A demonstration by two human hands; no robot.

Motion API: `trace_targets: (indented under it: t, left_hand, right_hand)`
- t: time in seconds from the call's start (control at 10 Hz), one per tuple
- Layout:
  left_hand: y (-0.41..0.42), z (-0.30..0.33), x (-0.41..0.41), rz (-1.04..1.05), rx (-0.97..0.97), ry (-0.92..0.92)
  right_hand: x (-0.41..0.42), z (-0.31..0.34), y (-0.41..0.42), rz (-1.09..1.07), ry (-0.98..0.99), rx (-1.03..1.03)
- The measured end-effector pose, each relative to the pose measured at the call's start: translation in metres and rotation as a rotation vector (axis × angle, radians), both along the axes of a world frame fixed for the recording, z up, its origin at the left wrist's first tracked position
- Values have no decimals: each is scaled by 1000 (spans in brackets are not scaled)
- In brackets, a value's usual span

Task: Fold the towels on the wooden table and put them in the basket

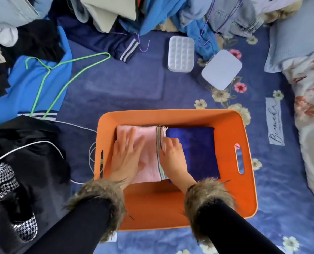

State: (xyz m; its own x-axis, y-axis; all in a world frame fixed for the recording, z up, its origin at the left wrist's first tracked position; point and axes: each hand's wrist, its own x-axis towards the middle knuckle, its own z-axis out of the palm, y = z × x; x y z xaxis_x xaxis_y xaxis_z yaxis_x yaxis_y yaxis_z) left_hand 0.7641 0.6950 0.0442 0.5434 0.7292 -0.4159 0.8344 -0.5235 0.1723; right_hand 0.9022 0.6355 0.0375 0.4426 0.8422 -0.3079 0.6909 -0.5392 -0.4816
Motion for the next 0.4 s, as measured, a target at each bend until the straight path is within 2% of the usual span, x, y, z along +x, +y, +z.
trace_targets:
  t: [0.1, 0.2, 0.3, 0.4]
  left_hand:
    - [3, -14, -3, -112, 112, 110]
    - [4, -26, -4, -104, 101, 188]
    - [6, -31, -6, -156, 61, 179]
    - [7, -34, -6, -143, 102, 136]
  right_hand:
    - [-4, -9, -15, 273, -166, -25]
    - [-4, -16, -25, 403, -218, -215]
    - [2, -10, -26, 443, -171, -237]
    - [9, 10, -19, 319, -13, -73]
